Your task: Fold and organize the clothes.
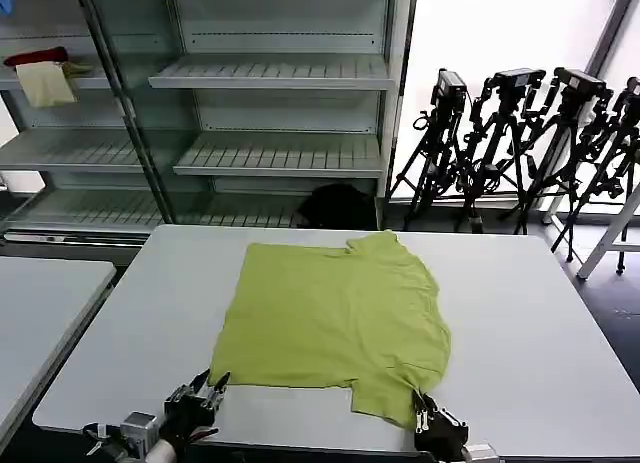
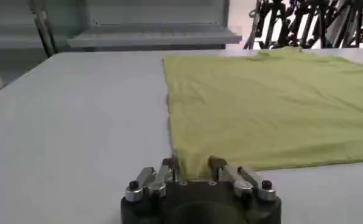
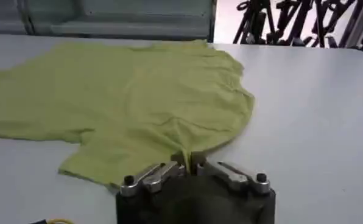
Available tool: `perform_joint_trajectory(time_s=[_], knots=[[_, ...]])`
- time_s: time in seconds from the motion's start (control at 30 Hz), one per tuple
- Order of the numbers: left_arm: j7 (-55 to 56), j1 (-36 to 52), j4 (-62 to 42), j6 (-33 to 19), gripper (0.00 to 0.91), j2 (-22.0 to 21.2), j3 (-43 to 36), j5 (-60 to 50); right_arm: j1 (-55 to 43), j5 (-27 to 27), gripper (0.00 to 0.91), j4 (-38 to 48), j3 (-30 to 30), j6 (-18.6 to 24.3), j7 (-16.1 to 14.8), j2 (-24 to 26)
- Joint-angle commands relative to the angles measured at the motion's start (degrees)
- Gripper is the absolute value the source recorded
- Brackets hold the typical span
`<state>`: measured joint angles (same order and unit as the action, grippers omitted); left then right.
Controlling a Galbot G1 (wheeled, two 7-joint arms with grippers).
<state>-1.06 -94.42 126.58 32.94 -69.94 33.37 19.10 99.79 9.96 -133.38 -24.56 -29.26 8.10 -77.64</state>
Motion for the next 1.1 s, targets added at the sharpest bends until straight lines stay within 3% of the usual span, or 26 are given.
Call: perform_joint_trajectory(time_s=[0.03,0.37,0.77,1.1], knots=[[-0.1,1.3,0.8,-0.2,0.0,-0.6,0.9,2.8,-0.6,0.7,0.0,-0.7,-0.5,0.8,0.0,-0.2],[0.5,9.7,0.7,-0.3,0.0,-4.3,2.0,9.2,-8.8,1.8,0.0,1.7,-0.8,0.3,0.2,-2.3],[1.7,17.1,-6.4,0.0,0.0,-5.6,-0.2,4.5,-24.8,2.2,0.0,8.7,-1.4,-3.9,-2.6,-2.2],[1.3,19.9,-10.2,0.1,0.0,-6.2,-1.7,0.9,-27.5,-1.4,0.0,13.9,-0.8,-3.8,-4.3,-3.2]])
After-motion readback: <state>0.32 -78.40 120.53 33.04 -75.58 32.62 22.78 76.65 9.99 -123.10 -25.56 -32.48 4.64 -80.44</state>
